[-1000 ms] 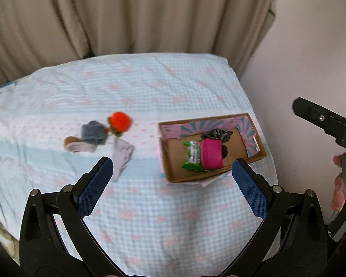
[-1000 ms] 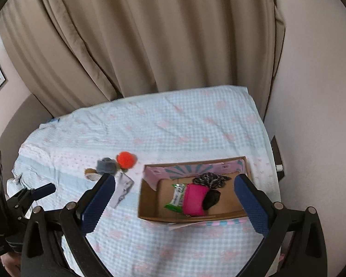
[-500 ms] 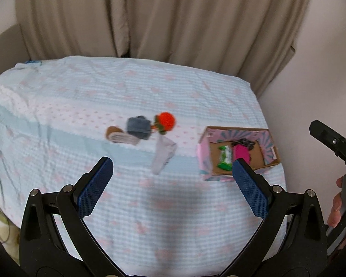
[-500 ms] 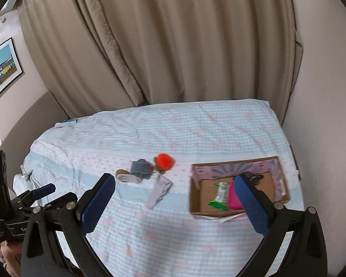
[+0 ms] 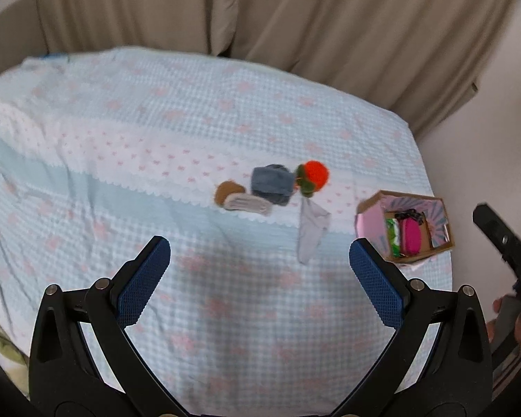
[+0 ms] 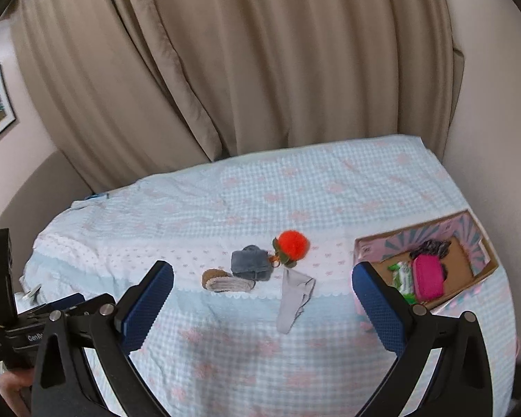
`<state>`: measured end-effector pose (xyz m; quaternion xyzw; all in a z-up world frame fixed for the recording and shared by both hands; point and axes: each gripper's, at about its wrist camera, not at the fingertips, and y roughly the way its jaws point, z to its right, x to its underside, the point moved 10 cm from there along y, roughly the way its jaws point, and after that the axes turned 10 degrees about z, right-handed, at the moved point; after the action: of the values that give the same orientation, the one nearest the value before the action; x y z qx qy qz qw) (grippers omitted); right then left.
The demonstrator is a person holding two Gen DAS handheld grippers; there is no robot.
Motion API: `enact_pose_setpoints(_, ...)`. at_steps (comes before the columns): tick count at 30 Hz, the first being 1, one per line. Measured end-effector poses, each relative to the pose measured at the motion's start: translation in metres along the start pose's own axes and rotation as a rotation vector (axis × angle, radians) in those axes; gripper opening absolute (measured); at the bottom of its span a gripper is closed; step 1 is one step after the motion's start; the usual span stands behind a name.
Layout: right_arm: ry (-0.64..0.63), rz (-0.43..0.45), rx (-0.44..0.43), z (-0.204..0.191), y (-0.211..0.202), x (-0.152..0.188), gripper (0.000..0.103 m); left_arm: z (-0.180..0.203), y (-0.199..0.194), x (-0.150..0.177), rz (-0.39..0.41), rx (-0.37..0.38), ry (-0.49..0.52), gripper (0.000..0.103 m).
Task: Organize soft objects
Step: 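Reach the left tool to the brown hair clip while the right tool approaches the grey cloth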
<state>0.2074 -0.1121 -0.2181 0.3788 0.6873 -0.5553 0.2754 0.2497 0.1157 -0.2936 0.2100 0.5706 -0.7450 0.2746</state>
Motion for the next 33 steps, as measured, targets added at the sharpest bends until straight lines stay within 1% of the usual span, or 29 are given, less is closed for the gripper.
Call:
enact_pose_setpoints(4, 0.019, -0.042, 0.050, -0.006, 0.039, 0.023, 0.103, -0.029, 0.048, 0.001, -0.066, 0.023, -0.085, 0.103)
enact_pose_setpoints(7, 0.034, -0.072, 0.082, -0.005, 0.070, 0.041, 0.103, -0.042, 0.090, 0.006, -0.114, 0.035, -0.142, 0.103)
enact_pose_setpoints(11, 0.051, -0.121, 0.127, 0.005, 0.114, 0.069, 0.103, -0.056, 0.150, 0.017, -0.168, 0.060, -0.252, 0.103)
enact_pose_setpoints(16, 0.054, -0.183, 0.181, 0.025, 0.171, 0.108, 0.103, -0.063, 0.218, 0.034, -0.227, 0.082, -0.350, 0.102)
enact_pose_setpoints(19, 0.057, -0.217, 0.198, 0.036, 0.199, 0.133, 0.103, -0.065, 0.255, 0.041, -0.237, 0.083, -0.378, 0.101)
enact_pose_setpoints(23, 0.046, -0.251, 0.217, 0.049, 0.229, 0.163, 0.102, -0.063, 0.296, 0.048, -0.238, 0.085, -0.367, 0.096)
enact_pose_setpoints(25, 0.041, -0.262, 0.221, 0.055, 0.241, 0.176, 0.099, -0.062, 0.311, 0.049, -0.237, 0.087, -0.367, 0.094)
enact_pose_setpoints(26, 0.041, -0.269, 0.222, 0.058, 0.246, 0.181, 0.099, -0.062, 0.317, 0.050, -0.234, 0.089, -0.370, 0.094)
enact_pose_setpoints(30, 0.030, -0.271, 0.235, 0.064, 0.264, 0.194, 0.099, -0.063, 0.337, 0.055, -0.225, 0.092, -0.392, 0.085)
enact_pose_setpoints(32, 0.022, -0.268, 0.239, 0.067, 0.272, 0.198, 0.098, -0.062, 0.340, 0.054, -0.208, 0.086, -0.393, 0.085)
enact_pose_setpoints(33, 0.012, -0.267, 0.251, 0.070, 0.276, 0.200, 0.095, -0.061, 0.341, 0.053, -0.196, 0.083, -0.388, 0.085)
